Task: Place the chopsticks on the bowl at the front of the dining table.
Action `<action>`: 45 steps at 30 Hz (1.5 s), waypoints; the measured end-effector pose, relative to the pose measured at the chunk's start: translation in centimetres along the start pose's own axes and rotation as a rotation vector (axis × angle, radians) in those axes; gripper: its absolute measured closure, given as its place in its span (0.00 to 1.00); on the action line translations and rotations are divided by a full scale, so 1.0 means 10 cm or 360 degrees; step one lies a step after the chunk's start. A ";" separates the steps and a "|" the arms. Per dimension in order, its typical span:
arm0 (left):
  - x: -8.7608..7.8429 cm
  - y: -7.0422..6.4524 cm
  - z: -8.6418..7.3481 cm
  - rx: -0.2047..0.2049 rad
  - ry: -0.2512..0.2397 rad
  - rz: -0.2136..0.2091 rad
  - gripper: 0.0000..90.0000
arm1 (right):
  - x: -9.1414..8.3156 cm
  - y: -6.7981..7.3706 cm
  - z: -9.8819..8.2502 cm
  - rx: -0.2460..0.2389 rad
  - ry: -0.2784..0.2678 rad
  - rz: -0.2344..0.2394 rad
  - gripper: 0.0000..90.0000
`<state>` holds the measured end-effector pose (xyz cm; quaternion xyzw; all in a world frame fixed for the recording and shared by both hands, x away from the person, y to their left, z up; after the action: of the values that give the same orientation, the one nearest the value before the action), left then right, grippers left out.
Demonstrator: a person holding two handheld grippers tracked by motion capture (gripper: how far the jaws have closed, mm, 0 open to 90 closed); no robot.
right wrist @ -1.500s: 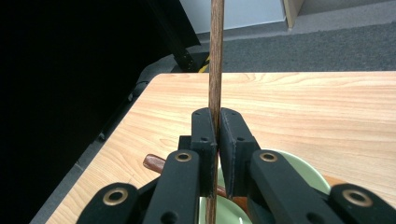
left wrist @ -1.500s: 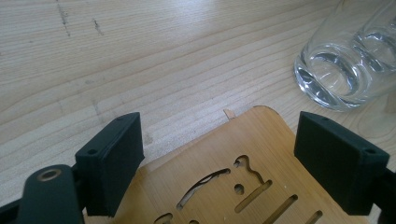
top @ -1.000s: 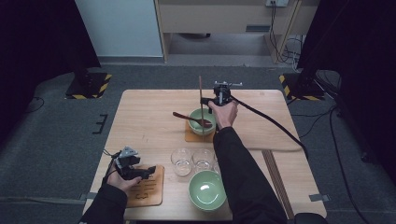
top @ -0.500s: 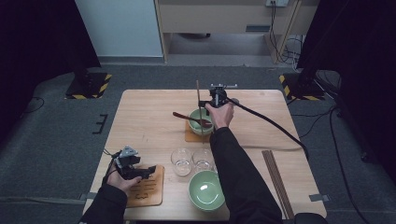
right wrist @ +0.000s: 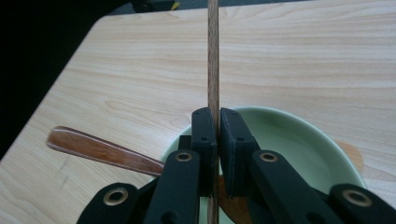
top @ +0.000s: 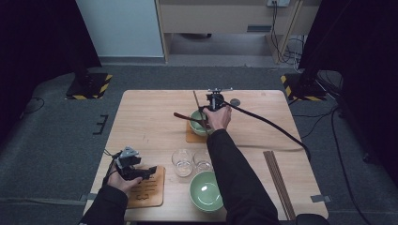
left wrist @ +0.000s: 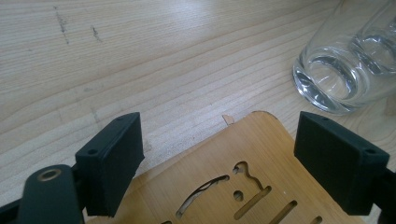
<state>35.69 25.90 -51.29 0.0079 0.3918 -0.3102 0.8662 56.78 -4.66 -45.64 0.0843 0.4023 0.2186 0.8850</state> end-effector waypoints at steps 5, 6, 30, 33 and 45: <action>0.00 0.00 0.00 0.0001 0.0002 -0.0001 0.17 | 0.06 -0.01 -0.04 -0.0022 0.0030 -0.0037 0.94; 0.00 0.00 0.00 0.0000 0.0002 -0.0001 0.17 | 0.08 -0.01 -0.04 -0.0021 0.0033 -0.0048 0.94; 0.00 0.01 -0.01 -0.0002 0.0004 0.0001 0.17 | -0.07 0.00 -0.03 -0.0086 -0.0043 -0.0026 0.84; 0.00 0.01 -0.01 -0.0003 0.0004 0.0003 0.17 | -0.21 0.01 -0.01 -0.0111 -0.0088 -0.0010 0.82; 0.01 0.00 -0.02 -0.0033 -0.0006 -0.0015 0.19 | -1.04 -0.23 -0.03 -0.0156 -0.0332 0.0097 0.76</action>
<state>35.63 25.93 -51.47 -0.0034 0.3932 -0.3103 0.8655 51.27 -11.47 -39.57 0.0753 0.2940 0.2548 0.9181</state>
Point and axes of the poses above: each handheld gripper's, and its own axes: x roughly forward along the jaws, z roughly out of its top, y roughly to its left, the point moved 1 cm from there along x, roughly forward along the jaws, and after that the axes turned 4 degrees about -z, right-handed, at the moved point
